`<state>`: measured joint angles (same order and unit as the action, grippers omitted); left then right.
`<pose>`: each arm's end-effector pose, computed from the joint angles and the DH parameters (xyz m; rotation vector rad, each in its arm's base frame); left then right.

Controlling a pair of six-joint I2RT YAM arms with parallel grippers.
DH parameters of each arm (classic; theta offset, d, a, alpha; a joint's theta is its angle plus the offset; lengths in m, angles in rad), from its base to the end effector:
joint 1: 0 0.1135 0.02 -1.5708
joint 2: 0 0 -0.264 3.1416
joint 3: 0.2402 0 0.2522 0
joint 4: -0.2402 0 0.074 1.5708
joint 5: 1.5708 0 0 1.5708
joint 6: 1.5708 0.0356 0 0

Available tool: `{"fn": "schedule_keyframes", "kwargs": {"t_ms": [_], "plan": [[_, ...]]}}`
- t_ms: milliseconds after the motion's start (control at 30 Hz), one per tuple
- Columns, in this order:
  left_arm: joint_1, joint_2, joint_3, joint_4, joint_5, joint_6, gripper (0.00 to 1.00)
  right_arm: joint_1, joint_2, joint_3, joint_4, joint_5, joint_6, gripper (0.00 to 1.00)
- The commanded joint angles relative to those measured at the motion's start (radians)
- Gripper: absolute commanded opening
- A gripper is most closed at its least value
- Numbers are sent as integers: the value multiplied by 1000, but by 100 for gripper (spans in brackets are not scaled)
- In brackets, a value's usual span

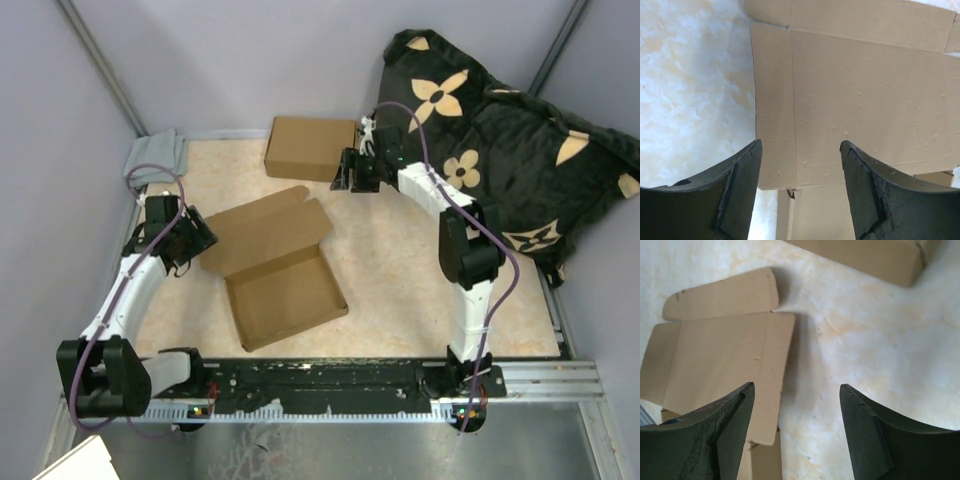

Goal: Fold the paper box

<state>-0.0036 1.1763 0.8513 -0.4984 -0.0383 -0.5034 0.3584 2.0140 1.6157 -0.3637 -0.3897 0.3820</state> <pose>0.2443 0.0005 0.2555 -0.6115 2.3230 -0.1917 0.4257 0.1739 0.2385 -0.1743 2.4018 0.8130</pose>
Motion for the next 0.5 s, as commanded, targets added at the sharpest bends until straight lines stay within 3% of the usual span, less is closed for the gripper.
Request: {"fn": "schedule_keyframes", "kwargs": {"t_ms": [0,467], "plan": [[34,-55,-38,30,67,18,71,22,98,153,-77,-143,-42,69],[82,-19,-94,40,112,39,71,66,184,161,-139,-250,-118,61]]}}
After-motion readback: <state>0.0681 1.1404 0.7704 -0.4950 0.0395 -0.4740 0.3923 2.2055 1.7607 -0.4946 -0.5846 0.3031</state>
